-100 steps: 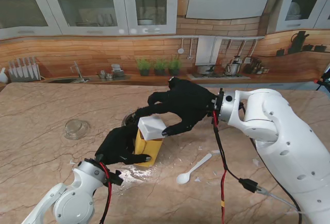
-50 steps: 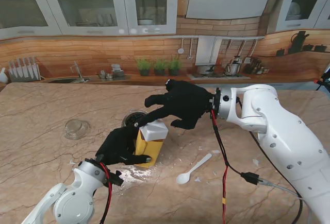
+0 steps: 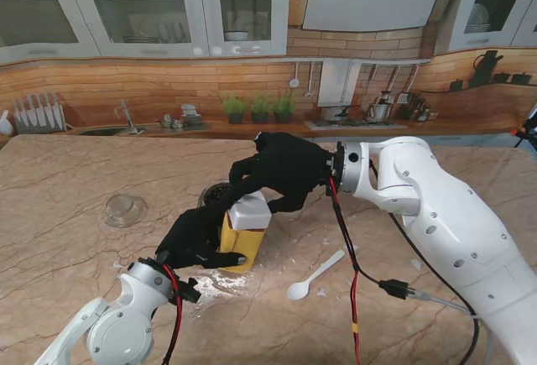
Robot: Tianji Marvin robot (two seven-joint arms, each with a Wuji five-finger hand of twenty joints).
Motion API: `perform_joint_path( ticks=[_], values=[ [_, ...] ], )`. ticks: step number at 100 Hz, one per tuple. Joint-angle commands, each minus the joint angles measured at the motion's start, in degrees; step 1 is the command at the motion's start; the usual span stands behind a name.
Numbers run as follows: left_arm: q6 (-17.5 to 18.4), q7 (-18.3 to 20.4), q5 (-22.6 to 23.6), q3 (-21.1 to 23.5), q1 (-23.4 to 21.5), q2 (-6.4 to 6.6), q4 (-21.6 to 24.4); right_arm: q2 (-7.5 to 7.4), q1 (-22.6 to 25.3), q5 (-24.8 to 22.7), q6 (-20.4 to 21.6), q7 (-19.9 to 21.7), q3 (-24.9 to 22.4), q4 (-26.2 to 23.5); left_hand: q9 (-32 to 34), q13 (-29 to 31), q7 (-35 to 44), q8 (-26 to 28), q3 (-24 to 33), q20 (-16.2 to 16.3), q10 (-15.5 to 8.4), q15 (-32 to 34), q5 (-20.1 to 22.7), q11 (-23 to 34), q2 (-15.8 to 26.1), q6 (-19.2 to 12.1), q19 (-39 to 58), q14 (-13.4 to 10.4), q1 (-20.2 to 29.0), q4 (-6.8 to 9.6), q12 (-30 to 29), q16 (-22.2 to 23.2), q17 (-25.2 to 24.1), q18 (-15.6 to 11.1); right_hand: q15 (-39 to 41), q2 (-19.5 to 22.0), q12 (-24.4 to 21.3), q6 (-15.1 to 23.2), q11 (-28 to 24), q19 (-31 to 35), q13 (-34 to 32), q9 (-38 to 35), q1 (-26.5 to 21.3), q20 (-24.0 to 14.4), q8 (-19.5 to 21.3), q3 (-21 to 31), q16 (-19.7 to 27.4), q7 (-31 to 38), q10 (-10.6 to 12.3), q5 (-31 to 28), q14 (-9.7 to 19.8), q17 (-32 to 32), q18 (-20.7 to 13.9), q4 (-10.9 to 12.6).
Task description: Portion coffee beans from the glass jar into the coffee jar
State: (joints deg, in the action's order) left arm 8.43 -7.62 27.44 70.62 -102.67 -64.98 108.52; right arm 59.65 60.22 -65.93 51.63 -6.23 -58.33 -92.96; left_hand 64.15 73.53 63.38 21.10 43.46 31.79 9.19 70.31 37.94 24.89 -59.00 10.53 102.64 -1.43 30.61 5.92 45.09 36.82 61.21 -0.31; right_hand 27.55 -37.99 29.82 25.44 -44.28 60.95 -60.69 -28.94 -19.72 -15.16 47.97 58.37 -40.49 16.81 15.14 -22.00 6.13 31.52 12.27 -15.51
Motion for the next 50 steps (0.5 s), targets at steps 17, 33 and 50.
perform_joint_path(
  ticks=[17,33,50],
  values=[
    [-0.16,-0.34,0.0,-0.06,-0.2,-0.25,0.15,0.34,0.69,4.49,-2.35,6.06,-0.21,-2.25,7.64,-0.43,13.18,3.72,24.92,0.91,-6.46,0.17,5.54,8.42,9.06,-15.37,6.7,0.91,9.61,12.63,2.02,-0.2,0.85,-3.25,2.1,17.24,1.33,3.6,1.28,1.63,-2.24,-7.09,12.92,-0.94,-4.83,-11.31,-2.11,38.43,-0.66,-16.14,-1.47,-0.86,3.32,3.01],
    [-0.19,-0.85,0.11,-0.25,-0.06,-0.35,0.06,0.46,0.98,6.22,-5.7,7.6,0.78,-3.11,7.61,-0.41,13.22,3.75,24.84,0.92,-6.53,0.16,5.59,8.41,9.1,-15.45,6.7,0.84,9.55,12.59,2.01,-0.2,0.85,-3.25,3.95,20.57,2.73,-1.65,0.98,2.91,-3.81,-12.61,16.61,-2.09,-0.49,-12.88,-2.6,44.4,-1.38,-28.09,-2.44,0.33,3.98,9.41],
    [-0.18,-1.34,0.19,-0.35,-0.03,-0.45,0.01,0.62,1.06,4.87,-9.94,6.36,2.52,-3.53,7.54,-0.43,13.25,3.8,24.82,0.92,-6.52,0.16,5.51,8.4,9.13,-15.49,6.7,0.83,9.57,12.58,2.01,-0.2,0.85,-3.25,6.34,23.22,3.2,-5.97,0.63,5.15,-5.25,-16.18,19.36,-2.63,0.27,-18.19,-3.04,48.52,-1.56,-39.32,-2.85,1.94,3.73,10.38]
  ],
)
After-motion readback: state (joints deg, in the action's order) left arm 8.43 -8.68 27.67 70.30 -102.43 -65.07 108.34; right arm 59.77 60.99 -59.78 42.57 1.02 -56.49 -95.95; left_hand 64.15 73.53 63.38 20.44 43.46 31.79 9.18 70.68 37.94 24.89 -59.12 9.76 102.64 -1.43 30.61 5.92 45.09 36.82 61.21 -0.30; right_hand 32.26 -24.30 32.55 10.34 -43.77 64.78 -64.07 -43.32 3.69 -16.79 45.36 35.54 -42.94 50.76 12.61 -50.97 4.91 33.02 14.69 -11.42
